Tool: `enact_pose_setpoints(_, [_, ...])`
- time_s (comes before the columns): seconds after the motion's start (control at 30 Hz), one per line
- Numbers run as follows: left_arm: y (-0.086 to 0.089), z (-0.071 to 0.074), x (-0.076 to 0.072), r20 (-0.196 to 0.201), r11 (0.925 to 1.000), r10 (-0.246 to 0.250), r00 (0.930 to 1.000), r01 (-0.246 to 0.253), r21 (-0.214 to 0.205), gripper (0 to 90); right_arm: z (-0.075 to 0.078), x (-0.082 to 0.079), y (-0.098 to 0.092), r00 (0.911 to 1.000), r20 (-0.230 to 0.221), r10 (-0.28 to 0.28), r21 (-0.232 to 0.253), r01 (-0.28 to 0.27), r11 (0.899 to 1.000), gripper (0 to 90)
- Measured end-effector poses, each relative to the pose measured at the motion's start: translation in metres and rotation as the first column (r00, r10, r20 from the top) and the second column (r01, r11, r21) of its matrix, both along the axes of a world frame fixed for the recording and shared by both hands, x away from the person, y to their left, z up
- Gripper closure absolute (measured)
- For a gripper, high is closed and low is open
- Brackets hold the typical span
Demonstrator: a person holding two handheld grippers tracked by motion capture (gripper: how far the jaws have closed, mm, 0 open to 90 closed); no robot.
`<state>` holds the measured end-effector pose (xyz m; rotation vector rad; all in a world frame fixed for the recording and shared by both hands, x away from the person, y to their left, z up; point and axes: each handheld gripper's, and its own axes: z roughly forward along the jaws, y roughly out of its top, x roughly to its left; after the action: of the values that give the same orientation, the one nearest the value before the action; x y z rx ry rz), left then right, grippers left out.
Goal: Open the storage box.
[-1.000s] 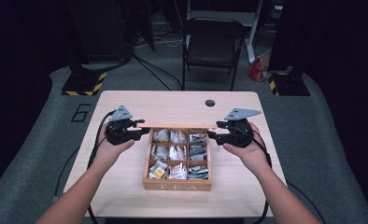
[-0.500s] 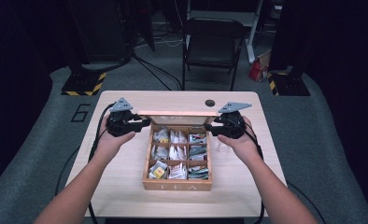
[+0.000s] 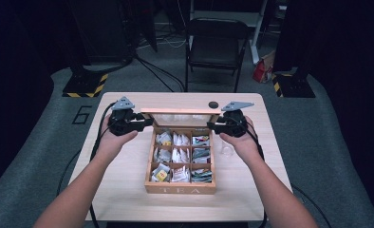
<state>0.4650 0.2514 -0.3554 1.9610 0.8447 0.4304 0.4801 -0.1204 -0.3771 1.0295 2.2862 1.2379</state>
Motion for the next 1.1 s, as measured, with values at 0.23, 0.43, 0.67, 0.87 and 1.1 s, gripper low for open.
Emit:
enact_pose_setpoints(0.23, [0.002,-0.001,0.004,-0.007,0.9995,-0.008,0.9999,0.008,-0.029,59.1,-0.003,0.007,-0.002,0.9996,-0.028,-0.006,0.025,0.007,1.000,57.3])
enact_pose_setpoints(0.43, [0.003,-0.008,0.010,-0.007,0.9988,-0.010,0.9999,0.010,-0.048,57.6,-0.001,0.009,-0.003,0.9992,-0.040,-0.002,0.028,0.003,1.000,57.3])
enact_pose_setpoints(0.67, [0.001,-0.024,0.019,-0.019,0.9995,0.007,0.9998,-0.007,-0.031,54.2,0.000,0.013,-0.002,0.9993,-0.038,-0.003,0.028,0.004,1.000,57.4])
enact_pose_setpoints(0.87, [0.003,-0.040,0.029,-0.038,0.9993,0.018,0.9991,-0.019,-0.033,54.3,0.000,0.015,-0.002,0.9989,-0.045,-0.008,0.033,0.010,0.999,57.3])
enact_pose_setpoints(1.1, [0.003,-0.050,0.036,-0.048,0.9994,0.014,0.9988,-0.016,-0.030,56.0,0.001,0.017,-0.001,0.9991,-0.042,-0.009,0.031,0.010,0.999,57.3])
